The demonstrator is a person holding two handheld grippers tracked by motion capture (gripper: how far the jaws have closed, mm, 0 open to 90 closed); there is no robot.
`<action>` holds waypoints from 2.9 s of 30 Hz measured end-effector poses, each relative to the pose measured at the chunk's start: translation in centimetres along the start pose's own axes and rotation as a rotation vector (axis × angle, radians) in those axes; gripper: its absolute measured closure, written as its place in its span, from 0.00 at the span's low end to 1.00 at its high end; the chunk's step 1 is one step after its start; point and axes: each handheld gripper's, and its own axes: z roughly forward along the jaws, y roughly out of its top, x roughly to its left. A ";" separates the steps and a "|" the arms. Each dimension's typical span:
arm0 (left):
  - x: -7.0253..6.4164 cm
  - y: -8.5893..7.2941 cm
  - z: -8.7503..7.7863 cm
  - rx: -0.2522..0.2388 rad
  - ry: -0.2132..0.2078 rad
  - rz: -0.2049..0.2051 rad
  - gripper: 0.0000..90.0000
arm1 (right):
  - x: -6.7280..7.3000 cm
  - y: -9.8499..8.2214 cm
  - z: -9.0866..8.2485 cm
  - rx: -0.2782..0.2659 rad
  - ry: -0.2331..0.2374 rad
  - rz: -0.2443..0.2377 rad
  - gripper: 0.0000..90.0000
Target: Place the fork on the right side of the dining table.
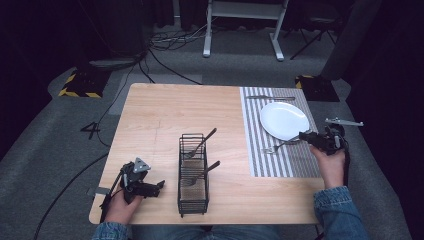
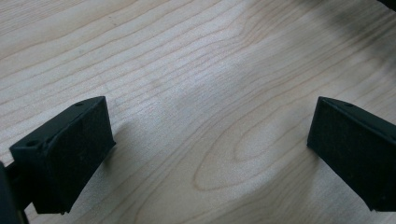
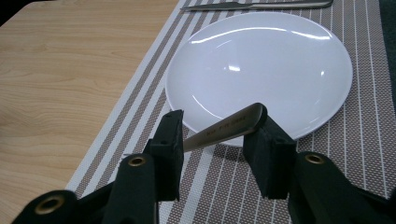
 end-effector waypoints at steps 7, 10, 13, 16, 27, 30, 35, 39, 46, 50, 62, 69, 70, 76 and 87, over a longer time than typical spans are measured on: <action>0.0 0.0 0.0 0.000 0.000 0.000 0.00 | -0.8 -0.5 0.3 0.010 -0.005 0.020 0.64; 0.0 0.0 0.0 0.000 0.000 0.000 0.00 | -1.3 -1.2 0.5 0.011 -0.005 0.039 0.64; 0.0 0.0 0.0 0.000 0.000 0.000 0.00 | -1.8 -1.6 0.5 0.011 -0.001 0.057 0.63; 0.0 0.0 0.0 0.000 0.000 0.000 0.00 | -2.0 -1.9 0.6 0.017 0.001 0.069 0.62; 0.0 0.0 0.0 0.000 0.000 0.000 0.00 | -2.6 -2.5 1.2 0.034 0.026 0.095 0.59; 0.0 0.0 0.0 0.000 0.000 0.001 0.00 | -2.8 -2.5 1.2 0.038 0.023 0.097 0.60; 0.0 0.0 0.0 0.000 0.000 0.000 0.00 | -3.0 -2.6 1.1 0.050 0.011 0.090 0.59; 0.0 0.0 0.0 0.000 0.001 0.000 0.00 | -3.4 -2.9 1.0 0.050 0.002 0.102 0.58; 0.0 0.0 0.0 0.000 0.001 0.000 0.00 | -4.5 -3.5 1.1 0.068 -0.015 0.146 0.55; 0.0 0.0 0.0 0.000 0.001 0.000 0.00 | -5.2 -3.6 1.3 0.051 -0.041 0.166 0.53; 0.0 0.0 0.0 0.001 0.002 0.000 0.00 | -3.8 -3.1 -0.4 -0.016 -0.013 0.125 0.51; 0.0 0.0 0.0 0.001 0.002 0.000 0.00 | -0.6 -1.9 -2.0 -0.035 0.023 0.012 0.49; 0.0 0.0 0.0 0.001 0.002 0.000 0.00 | -0.1 -1.8 -2.2 -0.036 0.028 -0.004 0.48; 0.0 0.0 0.0 0.000 0.001 0.000 0.00 | 2.4 -1.1 -3.4 -0.043 0.085 -0.058 0.46; 0.0 0.0 0.0 0.000 0.001 -0.001 0.00 | 8.1 0.1 -5.4 -0.025 0.253 -0.181 0.43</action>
